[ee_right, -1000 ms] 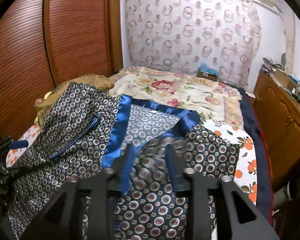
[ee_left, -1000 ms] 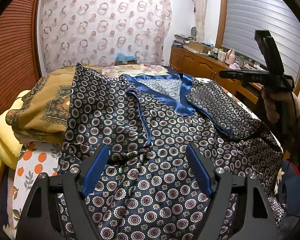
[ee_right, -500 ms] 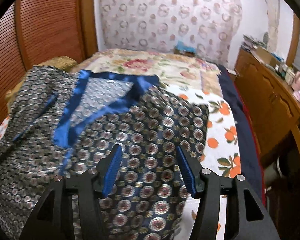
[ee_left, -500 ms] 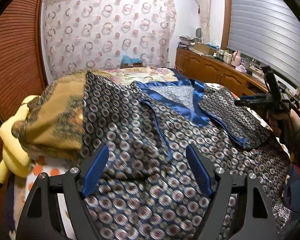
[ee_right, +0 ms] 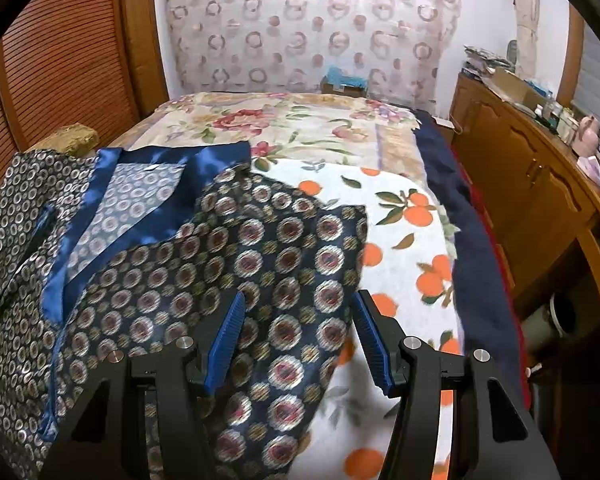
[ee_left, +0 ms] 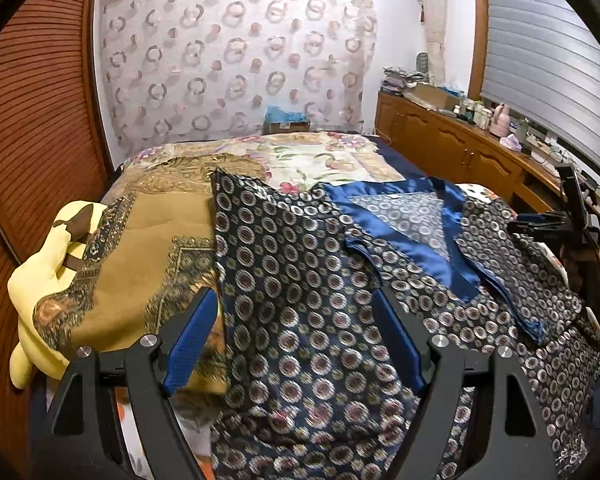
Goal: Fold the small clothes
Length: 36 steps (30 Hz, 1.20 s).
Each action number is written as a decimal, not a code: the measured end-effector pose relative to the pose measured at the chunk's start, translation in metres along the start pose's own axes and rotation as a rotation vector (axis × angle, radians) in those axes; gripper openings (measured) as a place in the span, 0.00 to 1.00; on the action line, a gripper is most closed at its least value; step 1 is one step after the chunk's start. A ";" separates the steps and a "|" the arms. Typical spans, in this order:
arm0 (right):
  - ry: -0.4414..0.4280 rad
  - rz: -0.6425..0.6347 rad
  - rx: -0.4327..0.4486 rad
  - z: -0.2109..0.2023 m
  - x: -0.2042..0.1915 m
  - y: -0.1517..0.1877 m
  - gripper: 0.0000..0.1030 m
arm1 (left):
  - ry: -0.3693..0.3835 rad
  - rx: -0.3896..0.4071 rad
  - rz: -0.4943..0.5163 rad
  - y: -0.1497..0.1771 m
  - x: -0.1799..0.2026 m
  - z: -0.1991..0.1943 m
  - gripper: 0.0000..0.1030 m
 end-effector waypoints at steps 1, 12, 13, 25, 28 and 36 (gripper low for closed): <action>0.002 0.000 -0.004 0.004 0.003 -0.002 0.56 | -0.008 -0.005 0.002 -0.001 -0.002 0.003 0.78; -0.017 -0.017 -0.023 0.030 0.005 -0.007 0.62 | -0.060 -0.058 0.000 -0.026 -0.026 0.040 0.78; -0.018 -0.021 -0.024 0.030 0.004 -0.007 0.63 | -0.062 -0.064 -0.001 -0.028 -0.028 0.043 0.78; -0.027 -0.033 -0.032 0.033 0.000 -0.007 0.72 | -0.018 -0.123 0.004 -0.056 -0.047 0.075 0.49; -0.027 -0.034 -0.033 0.032 0.000 -0.007 0.73 | -0.017 -0.138 -0.002 -0.060 -0.051 0.082 0.40; -0.025 -0.033 -0.033 0.032 0.000 -0.007 0.75 | 0.008 -0.163 -0.005 -0.066 -0.049 0.091 0.34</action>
Point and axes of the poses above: each gripper's, at about its wrist camera, not at the fingertips, and z roughly the way its jaws point, x to its right, y to its underside, the point moved 3 cm from there along z, roughly the way its jaws point, and after that the axes turned 1 degree about -y, right-handed, at the moved point
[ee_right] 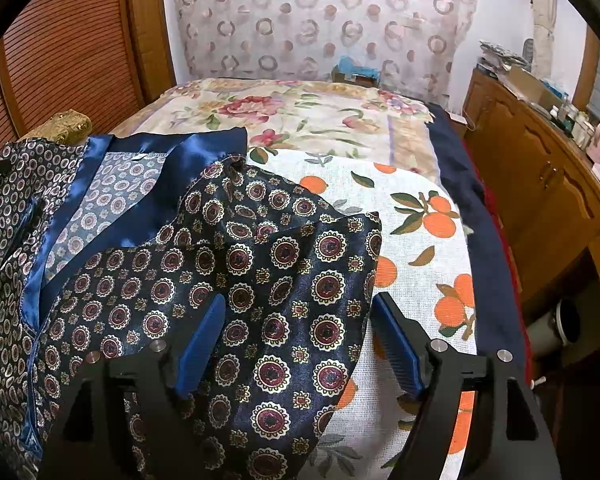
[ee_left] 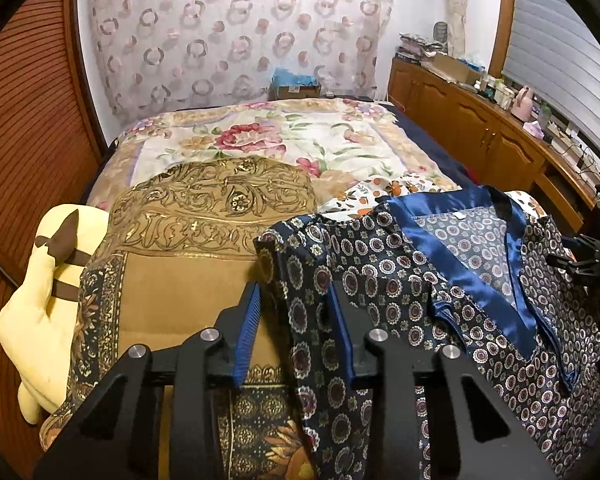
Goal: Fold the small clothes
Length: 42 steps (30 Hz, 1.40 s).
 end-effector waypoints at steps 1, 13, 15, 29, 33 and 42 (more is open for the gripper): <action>0.000 0.001 0.000 0.000 0.000 0.000 0.75 | 0.004 -0.002 0.001 -0.001 0.000 0.001 0.34; -0.029 0.040 -0.007 0.009 0.012 -0.018 0.60 | 0.085 0.083 0.028 -0.001 0.022 -0.034 0.02; -0.061 0.071 -0.010 0.011 0.015 -0.022 0.46 | 0.099 0.096 0.033 0.004 0.027 -0.041 0.02; -0.121 0.004 0.198 -0.086 -0.022 -0.008 0.03 | 0.174 0.212 0.019 0.060 0.051 -0.108 0.02; -0.136 0.010 0.255 -0.127 -0.027 0.025 0.03 | 0.159 0.237 0.015 0.087 0.046 -0.128 0.02; -0.135 0.037 0.285 -0.196 -0.022 0.114 0.03 | 0.101 0.282 -0.003 0.141 0.031 -0.177 0.02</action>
Point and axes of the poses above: each gripper's, at about its wrist camera, not at the fingertips, and z roughly the way its jaws point, x to its right, y to its underside, the point moved 3 cm from there along z, roughly the way its jaws point, and after that the axes turned 1 degree about -y, right-handed, at the moved point
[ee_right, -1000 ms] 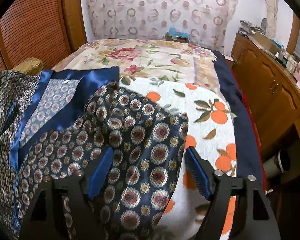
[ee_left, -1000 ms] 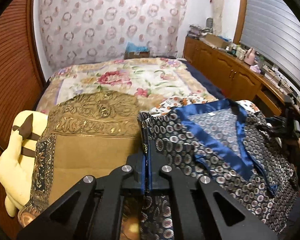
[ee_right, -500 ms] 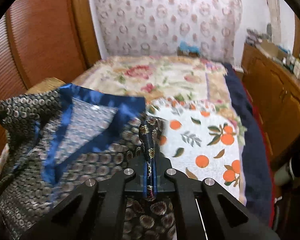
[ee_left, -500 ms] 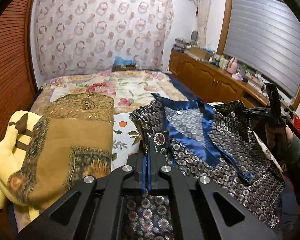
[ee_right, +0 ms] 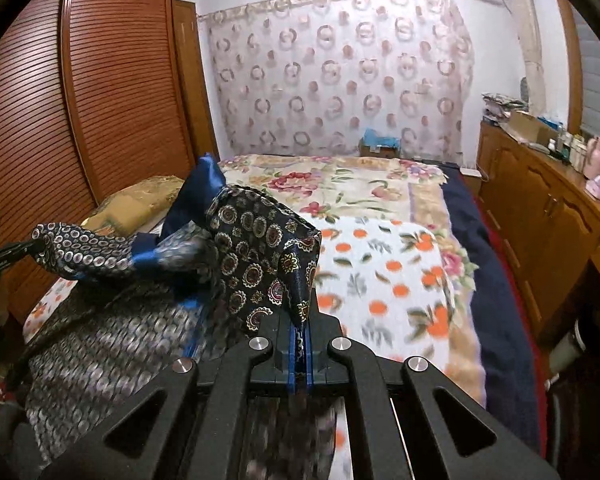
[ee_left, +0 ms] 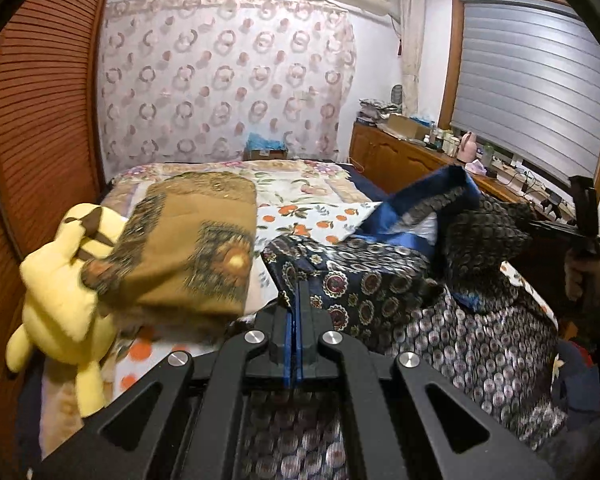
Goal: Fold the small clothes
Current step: 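Lift the hem with both grippers and fold it up toward the collar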
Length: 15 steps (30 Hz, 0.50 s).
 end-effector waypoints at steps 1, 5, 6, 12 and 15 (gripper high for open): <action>-0.005 0.008 -0.003 -0.009 -0.001 0.008 0.03 | -0.009 -0.002 -0.002 0.007 -0.002 -0.007 0.02; -0.013 0.011 -0.028 -0.045 -0.006 0.039 0.03 | -0.035 -0.008 -0.009 0.027 -0.009 -0.026 0.02; -0.013 0.008 -0.035 -0.054 -0.008 0.045 0.03 | -0.043 -0.010 -0.019 0.032 -0.013 -0.030 0.02; -0.001 -0.002 -0.119 -0.090 -0.013 0.074 0.03 | -0.082 -0.044 -0.053 0.057 -0.025 -0.046 0.02; -0.012 0.004 -0.181 -0.094 -0.015 0.091 0.03 | -0.115 -0.080 -0.048 0.071 -0.031 -0.044 0.02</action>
Point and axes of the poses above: each gripper's, at about its wrist camera, not at the fingertips, and z roughly the way its jaws point, x to its right, y to its underside, the point moved 3 cm from there along z, roughly the way its jaws point, and after that the axes turned 1 degree about -y, right-handed, at the moved point
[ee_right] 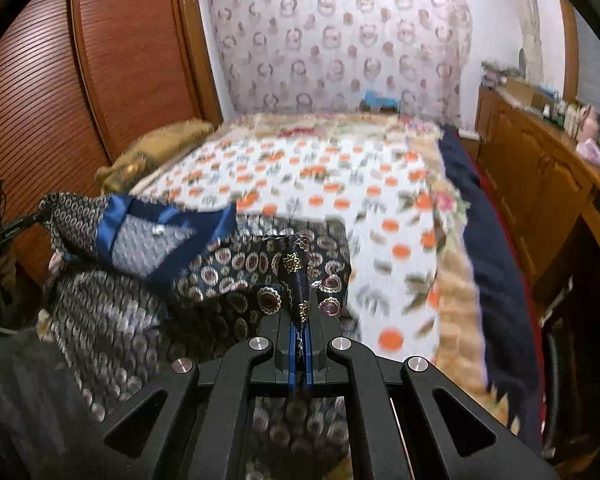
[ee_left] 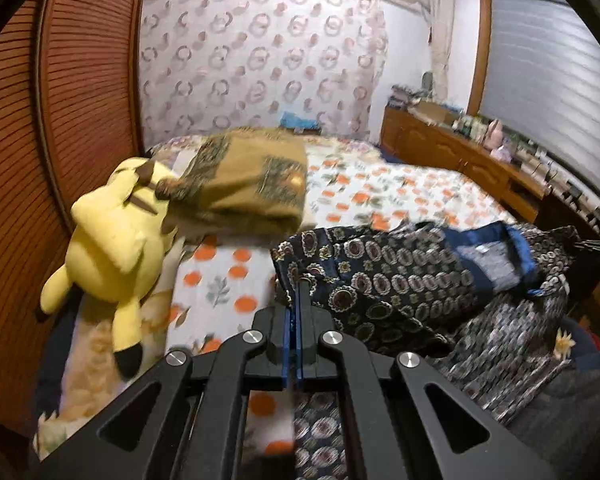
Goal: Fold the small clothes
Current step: 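Lift the hem with both grippers and fold it up toward the collar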
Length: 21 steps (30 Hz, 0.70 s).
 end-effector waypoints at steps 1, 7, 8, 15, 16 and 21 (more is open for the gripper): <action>0.002 0.002 -0.019 0.004 0.000 0.003 0.03 | -0.005 -0.006 -0.005 0.002 -0.003 0.002 0.02; 0.020 0.027 -0.044 0.016 0.008 0.000 0.04 | -0.030 -0.036 -0.015 0.009 -0.013 0.010 0.24; 0.024 0.023 -0.034 0.016 0.003 -0.006 0.07 | -0.025 -0.029 -0.013 0.008 -0.012 0.008 0.34; 0.055 -0.055 0.051 -0.005 -0.018 -0.031 0.30 | -0.017 0.041 -0.007 -0.012 -0.015 -0.001 0.76; 0.054 -0.059 0.063 -0.009 -0.018 -0.031 0.36 | -0.019 0.047 -0.002 -0.017 -0.015 0.001 0.76; 0.103 -0.095 0.097 -0.003 -0.021 -0.047 0.52 | -0.021 0.044 0.020 -0.041 -0.010 0.023 0.76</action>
Point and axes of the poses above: each gripper's, at about its wrist camera, not at the fingertips, and z roughly the way its jaws point, x to its right, y to its underside, the point moved 3 cm from there along z, roughly the way its jaws point, and after that the axes turned 1 degree about -y, right-handed, at the moved point
